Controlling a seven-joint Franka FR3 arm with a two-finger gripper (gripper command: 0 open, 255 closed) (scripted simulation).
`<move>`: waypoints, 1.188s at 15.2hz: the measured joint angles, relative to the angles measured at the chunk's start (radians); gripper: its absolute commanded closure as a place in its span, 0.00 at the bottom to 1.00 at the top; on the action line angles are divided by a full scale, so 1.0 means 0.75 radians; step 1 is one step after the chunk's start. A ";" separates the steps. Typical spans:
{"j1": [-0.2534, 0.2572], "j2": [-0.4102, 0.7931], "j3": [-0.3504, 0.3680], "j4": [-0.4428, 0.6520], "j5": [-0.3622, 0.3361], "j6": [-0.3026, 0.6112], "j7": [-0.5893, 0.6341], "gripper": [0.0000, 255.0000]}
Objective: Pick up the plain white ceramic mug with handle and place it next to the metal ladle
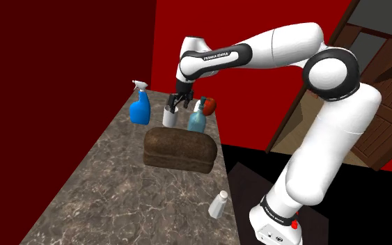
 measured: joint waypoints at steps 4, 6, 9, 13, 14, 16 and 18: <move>-0.002 0.210 -0.004 0.196 -0.017 0.024 0.004 0.00; 0.002 0.317 -0.003 0.317 -0.027 0.016 0.015 0.00; -0.002 0.395 -0.006 0.380 -0.031 0.034 0.013 0.00; -0.003 0.433 -0.006 0.362 -0.030 0.090 0.011 0.00; -0.004 0.441 -0.006 0.359 -0.030 0.101 0.011 0.00; -0.005 0.453 -0.006 0.355 -0.029 0.117 0.010 0.00; -0.005 0.457 -0.006 0.354 -0.029 0.123 0.010 0.00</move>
